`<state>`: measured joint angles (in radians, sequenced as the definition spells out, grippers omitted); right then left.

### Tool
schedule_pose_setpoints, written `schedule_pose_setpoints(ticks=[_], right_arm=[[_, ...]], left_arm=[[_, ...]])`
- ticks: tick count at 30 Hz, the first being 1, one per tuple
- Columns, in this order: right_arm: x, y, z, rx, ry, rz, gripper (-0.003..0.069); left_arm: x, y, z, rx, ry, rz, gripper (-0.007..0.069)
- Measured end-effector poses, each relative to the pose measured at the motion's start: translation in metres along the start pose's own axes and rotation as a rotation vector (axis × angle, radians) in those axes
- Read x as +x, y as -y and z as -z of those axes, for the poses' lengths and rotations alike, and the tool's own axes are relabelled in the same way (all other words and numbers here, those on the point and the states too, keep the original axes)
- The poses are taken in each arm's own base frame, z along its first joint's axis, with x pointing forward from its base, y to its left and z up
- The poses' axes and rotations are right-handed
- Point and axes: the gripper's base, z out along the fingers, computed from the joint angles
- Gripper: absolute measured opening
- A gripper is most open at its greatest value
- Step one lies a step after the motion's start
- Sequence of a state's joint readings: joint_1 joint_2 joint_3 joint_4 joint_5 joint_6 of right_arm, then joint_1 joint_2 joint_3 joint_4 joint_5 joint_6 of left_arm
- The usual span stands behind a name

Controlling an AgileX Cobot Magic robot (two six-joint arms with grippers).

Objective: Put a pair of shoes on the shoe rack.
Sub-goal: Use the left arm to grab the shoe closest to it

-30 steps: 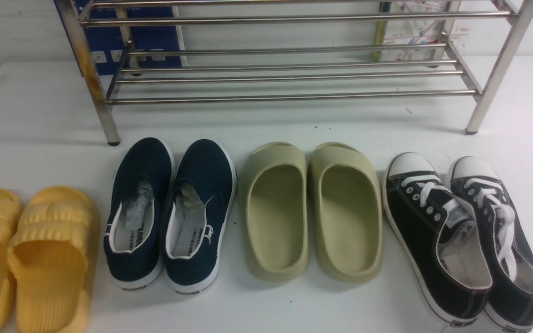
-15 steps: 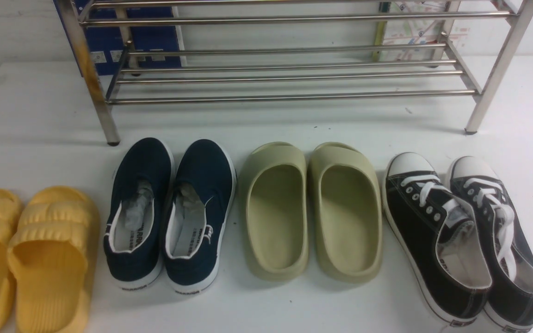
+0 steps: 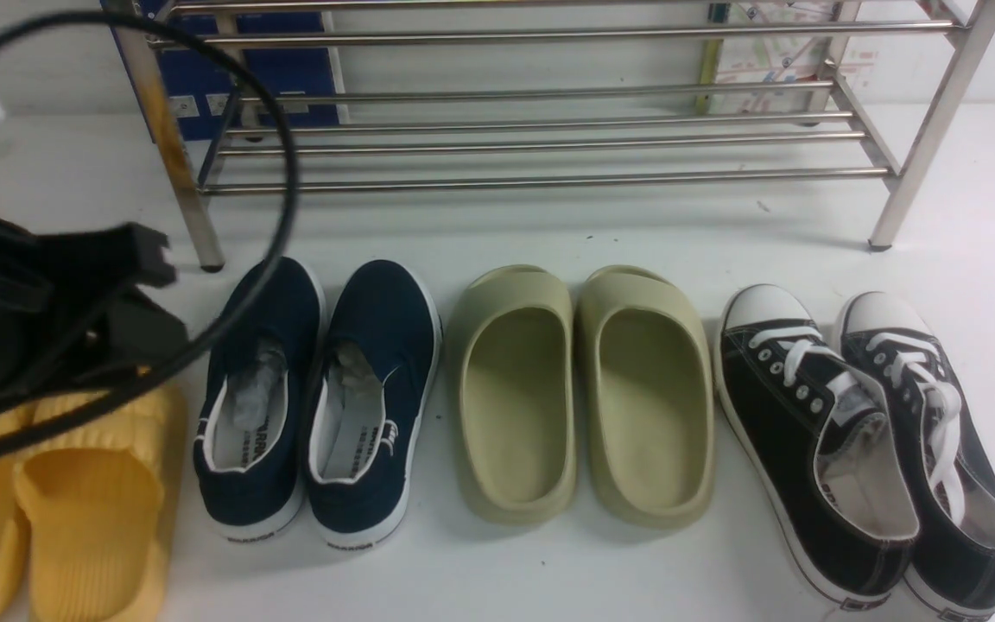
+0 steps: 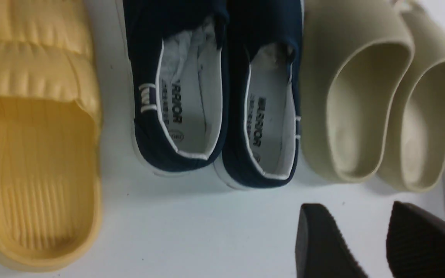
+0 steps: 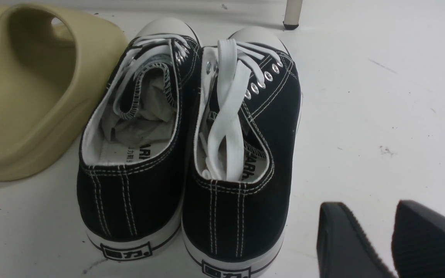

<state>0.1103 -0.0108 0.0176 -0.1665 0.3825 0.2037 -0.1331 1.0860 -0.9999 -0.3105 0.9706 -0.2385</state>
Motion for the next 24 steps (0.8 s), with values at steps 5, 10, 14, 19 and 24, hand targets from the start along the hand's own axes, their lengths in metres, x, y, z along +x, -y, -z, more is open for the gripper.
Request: schedule_pose_setpoints(ticks=[5,10,14,19,24], right_arm=[[0.0,0.0,0.0,0.0,0.0,0.0,0.0239],[0.0,0.0,0.0,0.0,0.0,0.0,0.0239],[0.0,0.0,0.0,0.0,0.0,0.0,0.0239],[0.0,0.0,0.0,0.0,0.0,0.0,0.0239],[0.0,0.0,0.0,0.0,0.0,0.0,0.0239]], left_arm=[[-0.017,0.0,-0.057,-0.127,-0.117,-0.027,0.04],[-0.038,-0.006,-0.098,-0.22,-0.138,-0.022,0.0441],[-0.048,-0.009,-0.132,-0.235,-0.155,-0.019,0.0444],[-0.049,-0.014,-0.156,-0.247,-0.186,-0.006,0.0417],[-0.05,-0.017,-0.169,-0.244,-0.185,0.005,0.0384]])
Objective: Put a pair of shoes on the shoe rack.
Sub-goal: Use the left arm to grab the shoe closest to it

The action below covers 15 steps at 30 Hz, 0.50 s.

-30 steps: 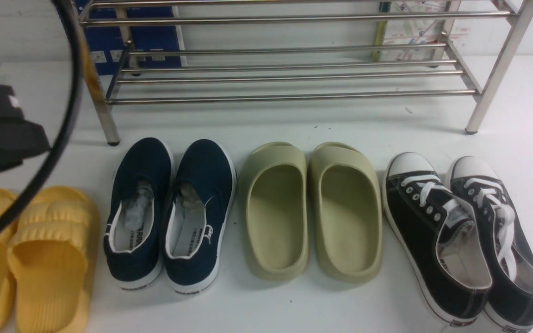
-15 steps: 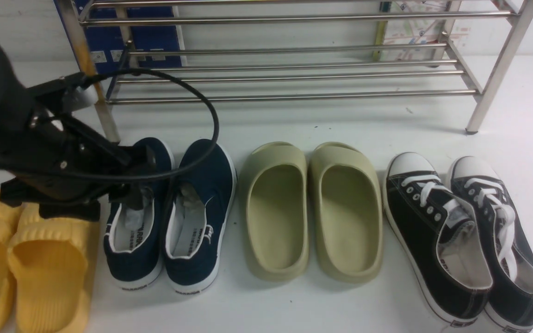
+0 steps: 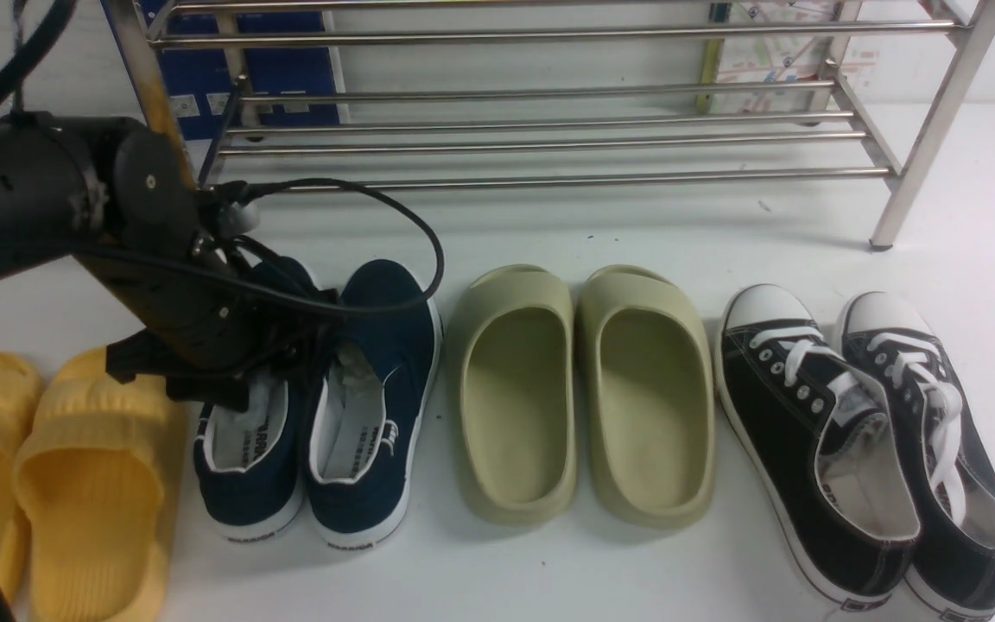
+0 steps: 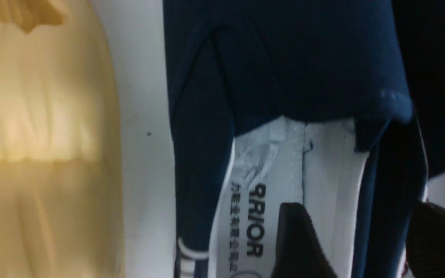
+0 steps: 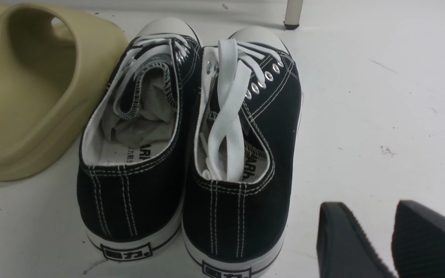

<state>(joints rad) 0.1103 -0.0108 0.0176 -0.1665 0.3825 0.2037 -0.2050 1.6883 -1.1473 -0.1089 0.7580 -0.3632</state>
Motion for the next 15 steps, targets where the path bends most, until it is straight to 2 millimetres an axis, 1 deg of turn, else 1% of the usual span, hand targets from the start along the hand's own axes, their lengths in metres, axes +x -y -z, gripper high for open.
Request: schedule_pose_setpoints(ticks=[8,15], right_arm=[[0.0,0.0,0.0,0.0,0.0,0.0,0.0239],[0.0,0.0,0.0,0.0,0.0,0.0,0.0239]], left_arm=[[-0.002,-0.003,-0.021,-0.033,-0.017,-0.006,0.0344],[-0.003,-0.003,-0.026,-0.036,-0.019,0.011,0.0326]])
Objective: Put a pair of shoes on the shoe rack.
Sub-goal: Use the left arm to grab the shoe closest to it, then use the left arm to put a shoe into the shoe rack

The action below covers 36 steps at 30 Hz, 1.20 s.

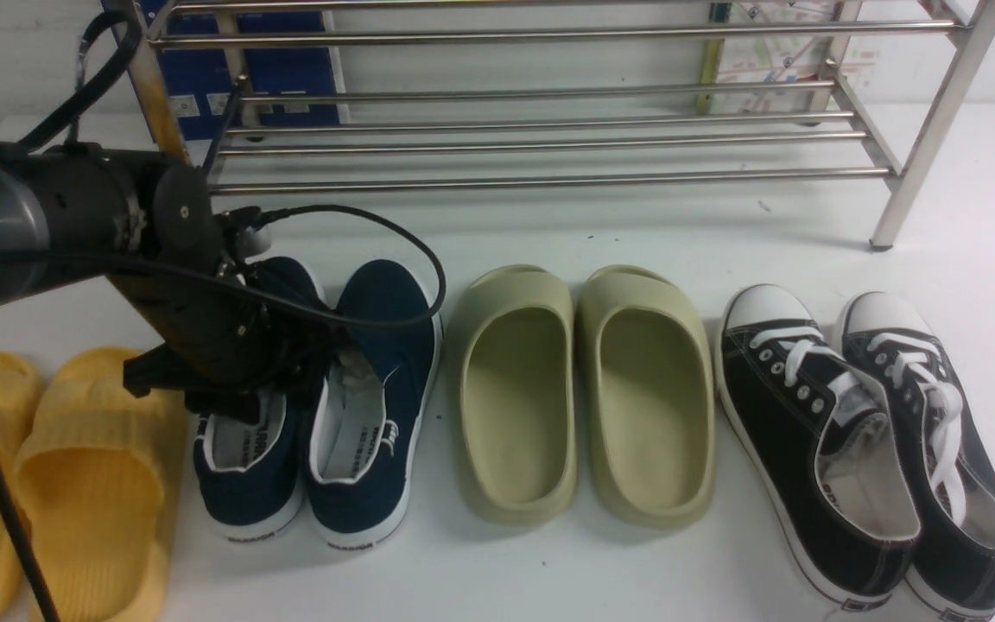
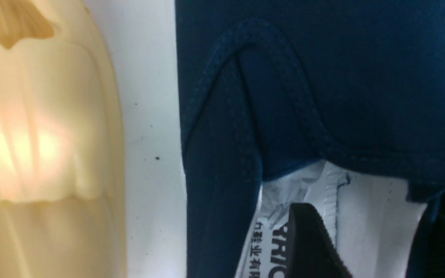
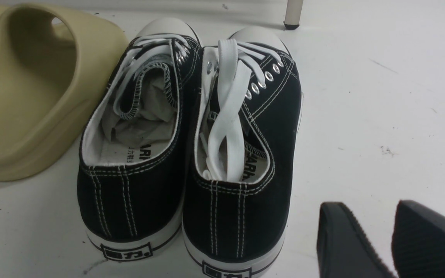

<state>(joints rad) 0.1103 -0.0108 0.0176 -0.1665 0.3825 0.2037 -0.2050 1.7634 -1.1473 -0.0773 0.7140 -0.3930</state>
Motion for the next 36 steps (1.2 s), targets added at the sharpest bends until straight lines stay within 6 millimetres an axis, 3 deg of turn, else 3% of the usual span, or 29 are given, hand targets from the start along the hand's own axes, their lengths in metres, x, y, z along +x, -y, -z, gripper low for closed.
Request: schedule_pose_setpoints(ticks=[6,14,21,29,36], right_arm=[[0.0,0.0,0.0,0.0,0.0,0.0,0.0239],[0.0,0.0,0.0,0.0,0.0,0.0,0.0239],[0.0,0.0,0.0,0.0,0.0,0.0,0.0239],[0.0,0.0,0.0,0.0,0.0,0.0,0.0239],[0.0,0.0,0.0,0.0,0.0,0.0,0.0239]], left_arm=[[0.001,0.001,-0.015,0.011,-0.038,0.035,0.0244],[-0.003,0.004,-0.008,-0.003,-0.071,0.004,-0.0001],[-0.011,0.007,0.013,-0.035,-0.083,-0.035,-0.0002],[-0.031,0.018,0.071,0.019,0.063,-0.056,-0.0002],[-0.043,0.026,0.089,0.049,0.117,-0.08,-0.0002]])
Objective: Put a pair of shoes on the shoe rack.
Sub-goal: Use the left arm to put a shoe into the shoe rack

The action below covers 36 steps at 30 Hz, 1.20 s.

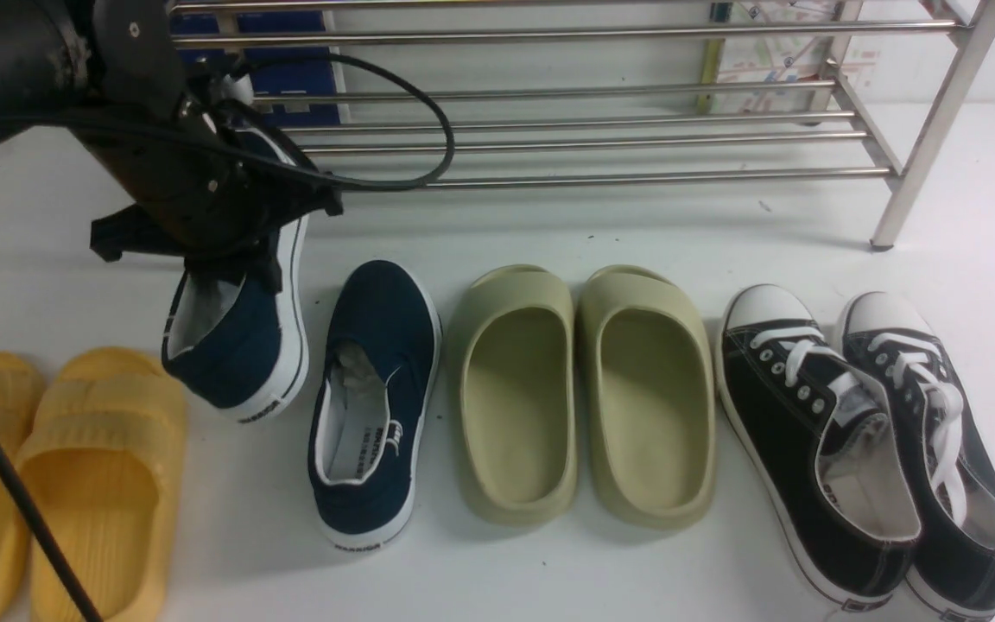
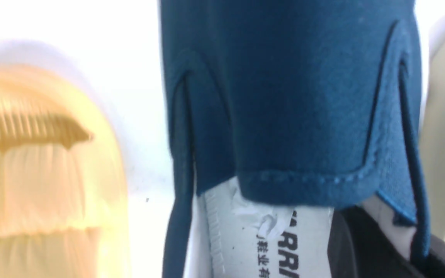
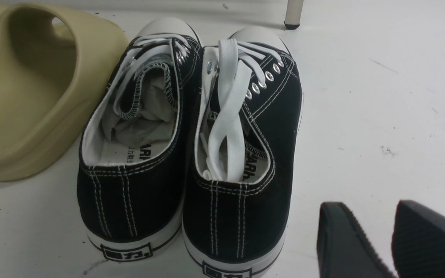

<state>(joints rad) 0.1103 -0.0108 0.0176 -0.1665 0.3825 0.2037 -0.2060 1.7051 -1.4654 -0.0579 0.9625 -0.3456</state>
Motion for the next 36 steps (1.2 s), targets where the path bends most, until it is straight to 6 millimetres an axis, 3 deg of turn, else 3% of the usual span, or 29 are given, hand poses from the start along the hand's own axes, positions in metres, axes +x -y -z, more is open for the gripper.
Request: schedule_pose_setpoints(ticks=[6,17,36], right_arm=[[0.0,0.0,0.0,0.0,0.0,0.0,0.0239],[0.0,0.0,0.0,0.0,0.0,0.0,0.0239],[0.0,0.0,0.0,0.0,0.0,0.0,0.0239]], left_arm=[[-0.016,0.008,0.004,0.038,0.043,-0.033,-0.0002],[-0.043,0.019,-0.032,0.044,0.018,-0.056,-0.0002],[-0.074,0.029,-0.047,0.048,0.095,-0.149,-0.0002]])
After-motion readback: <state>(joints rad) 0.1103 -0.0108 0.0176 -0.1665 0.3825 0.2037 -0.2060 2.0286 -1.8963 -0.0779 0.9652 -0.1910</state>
